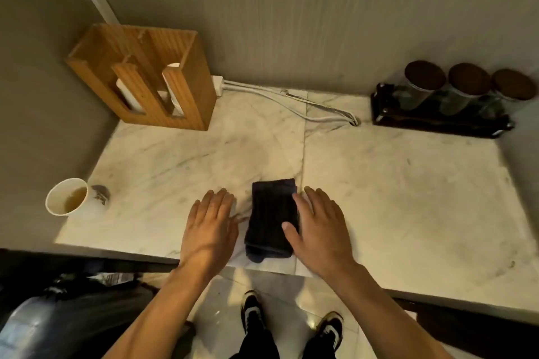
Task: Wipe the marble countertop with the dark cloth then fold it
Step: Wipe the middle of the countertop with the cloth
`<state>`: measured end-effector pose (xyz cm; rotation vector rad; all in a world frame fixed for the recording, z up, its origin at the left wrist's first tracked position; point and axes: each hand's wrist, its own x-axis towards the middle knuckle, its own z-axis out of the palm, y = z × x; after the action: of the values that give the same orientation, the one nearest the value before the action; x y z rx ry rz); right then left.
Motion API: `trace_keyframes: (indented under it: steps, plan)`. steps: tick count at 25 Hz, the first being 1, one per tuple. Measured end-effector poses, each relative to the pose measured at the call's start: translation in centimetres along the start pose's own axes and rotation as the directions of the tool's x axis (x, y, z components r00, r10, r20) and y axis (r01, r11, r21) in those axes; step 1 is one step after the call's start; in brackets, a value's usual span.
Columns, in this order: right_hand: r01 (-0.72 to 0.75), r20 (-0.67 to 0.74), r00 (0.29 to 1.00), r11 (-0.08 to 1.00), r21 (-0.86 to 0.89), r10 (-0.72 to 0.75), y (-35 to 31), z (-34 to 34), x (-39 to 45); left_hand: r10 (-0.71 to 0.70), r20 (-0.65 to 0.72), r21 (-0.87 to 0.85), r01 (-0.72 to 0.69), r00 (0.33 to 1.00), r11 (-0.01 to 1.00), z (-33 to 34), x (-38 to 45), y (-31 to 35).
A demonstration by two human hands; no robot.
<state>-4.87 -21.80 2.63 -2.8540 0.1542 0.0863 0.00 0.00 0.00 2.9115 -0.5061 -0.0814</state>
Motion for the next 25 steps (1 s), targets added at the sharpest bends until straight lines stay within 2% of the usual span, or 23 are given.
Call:
trace_keyframes:
  steps: [4,7,11,20,25]
  plan:
    - [0.033,0.077,0.997,0.999,-0.021,-0.031,-3.3,3.0,2.5,0.016,-0.017,0.02,-0.016,1.0,1.0,1.2,0.0,-1.5]
    - [0.015,0.031,0.999,0.999,-0.036,-0.014,-4.6,4.9,4.1,0.019,0.01,0.035,-0.02,1.0,0.999,2.2,0.1,-2.2]
    - [-0.041,0.041,0.998,0.997,-0.059,0.043,-5.6,7.2,4.7,0.013,0.01,0.016,-0.013,1.0,1.0,3.5,0.3,-2.8]
    - [0.011,0.031,0.999,0.993,-0.114,-0.008,-4.1,8.0,3.2,-0.024,0.038,0.041,0.023,0.999,0.999,5.0,0.1,-2.7]
    - [0.11,0.042,0.993,0.986,-0.128,-0.106,-1.5,7.5,0.9,-0.029,0.01,0.011,0.029,1.0,1.0,5.0,0.5,-1.7]
